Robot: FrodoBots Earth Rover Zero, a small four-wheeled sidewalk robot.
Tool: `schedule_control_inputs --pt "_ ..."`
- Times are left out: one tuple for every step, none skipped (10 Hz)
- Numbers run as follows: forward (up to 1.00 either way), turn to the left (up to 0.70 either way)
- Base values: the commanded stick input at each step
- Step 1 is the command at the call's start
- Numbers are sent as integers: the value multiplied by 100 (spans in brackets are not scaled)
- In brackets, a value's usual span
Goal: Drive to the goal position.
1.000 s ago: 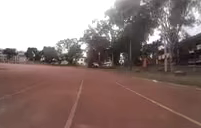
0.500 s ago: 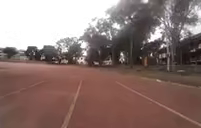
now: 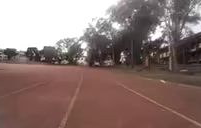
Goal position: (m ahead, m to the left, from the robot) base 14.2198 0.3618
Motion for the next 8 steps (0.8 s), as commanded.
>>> schedule_control_inputs --pt "50 0" --pt "50 0" --pt "50 0" --pt "50 0" --pt "50 0" --pt "50 0" --pt "50 0" --pt "50 0"
